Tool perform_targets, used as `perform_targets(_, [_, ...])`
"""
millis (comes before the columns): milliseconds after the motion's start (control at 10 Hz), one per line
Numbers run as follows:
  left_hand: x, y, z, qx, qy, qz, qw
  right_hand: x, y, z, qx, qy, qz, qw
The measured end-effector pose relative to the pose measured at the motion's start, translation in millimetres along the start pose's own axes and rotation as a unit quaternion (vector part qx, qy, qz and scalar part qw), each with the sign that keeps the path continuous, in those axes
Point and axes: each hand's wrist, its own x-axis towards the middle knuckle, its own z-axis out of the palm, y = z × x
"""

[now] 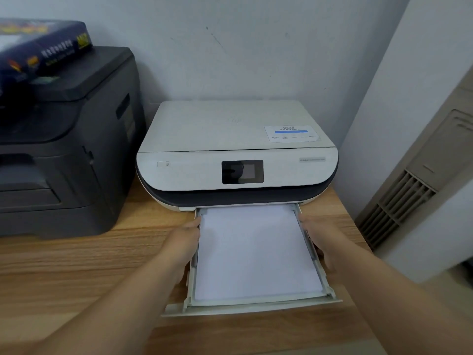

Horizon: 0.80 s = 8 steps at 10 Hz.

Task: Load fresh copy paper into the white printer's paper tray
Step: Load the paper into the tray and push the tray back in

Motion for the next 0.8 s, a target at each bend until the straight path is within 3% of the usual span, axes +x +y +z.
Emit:
perform_targets(200, [4.3, -8.3, -2.6, 0.085, 0.023, 0.061, 0.994, 8.4, 15.3, -6.2, -0.057, 0.014, -0.064, 0.996])
perform_targets(300, [7.6, -15.8, -1.8, 0.137, 0.062, 0.092, 0.984, 6.7, 21.9, -3.6, -0.105, 0.068, -0.113, 0.986])
perform_targets(500, [14.1, -22.2, -0.8, 0.132, 0.104, 0.096, 0.981, 10.1, 26.7, -4.3, -0.139, 0.116, -0.112, 0.977])
perform_targets(800, [17.2, -22.4, -2.6, 0.154, 0.085, 0.103, 0.979, 3.6, 24.3, -1.4, -0.165, 0.107, -0.148, 0.969])
